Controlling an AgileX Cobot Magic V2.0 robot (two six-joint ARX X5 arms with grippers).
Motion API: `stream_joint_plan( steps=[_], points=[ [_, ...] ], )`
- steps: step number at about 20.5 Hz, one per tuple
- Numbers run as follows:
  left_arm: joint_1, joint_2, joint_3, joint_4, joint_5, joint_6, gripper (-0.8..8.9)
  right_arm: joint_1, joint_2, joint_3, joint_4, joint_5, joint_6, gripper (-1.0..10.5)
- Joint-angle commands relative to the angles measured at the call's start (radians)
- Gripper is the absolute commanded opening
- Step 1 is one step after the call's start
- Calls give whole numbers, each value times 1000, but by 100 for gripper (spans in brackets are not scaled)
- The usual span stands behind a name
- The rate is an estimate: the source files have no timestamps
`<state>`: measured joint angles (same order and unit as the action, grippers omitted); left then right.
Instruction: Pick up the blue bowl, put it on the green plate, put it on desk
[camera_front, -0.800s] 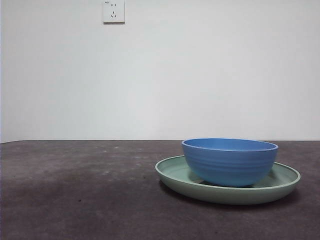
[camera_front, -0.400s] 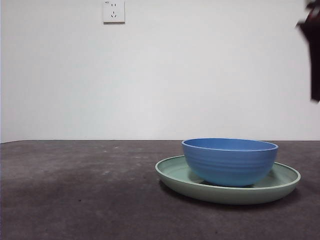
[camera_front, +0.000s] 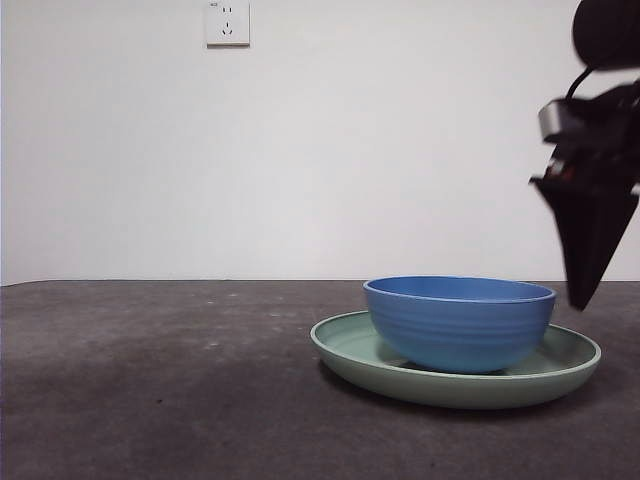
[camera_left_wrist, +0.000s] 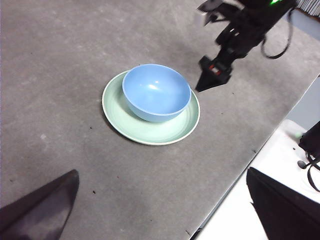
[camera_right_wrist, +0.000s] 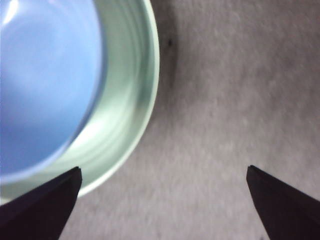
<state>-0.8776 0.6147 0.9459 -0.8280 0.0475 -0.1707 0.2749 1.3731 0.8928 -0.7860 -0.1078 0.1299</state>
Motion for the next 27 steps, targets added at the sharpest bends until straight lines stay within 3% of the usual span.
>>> stream_joint_plan(
  steps=[1, 9, 14, 20, 24, 27],
  points=[
    [-11, -6, 14, 11, -3, 1, 655, 5, 50, 3, 35, 3, -16, 515],
    [-11, -43, 14, 11, -3, 2, 655, 4, 152, 3, 150, -3, -34, 417],
    [-11, -47, 14, 10, -3, 2, 655, 4, 192, 3, 219, -78, -34, 338],
    [-11, -47, 14, 13, -3, 2, 655, 4, 220, 3, 230, -87, -41, 142],
    [-11, -47, 14, 13, -3, 2, 655, 4, 230, 3, 230, -87, -40, 110],
    [-11, -47, 14, 13, -3, 2, 655, 4, 254, 3, 223, -87, -40, 17]
  ],
)
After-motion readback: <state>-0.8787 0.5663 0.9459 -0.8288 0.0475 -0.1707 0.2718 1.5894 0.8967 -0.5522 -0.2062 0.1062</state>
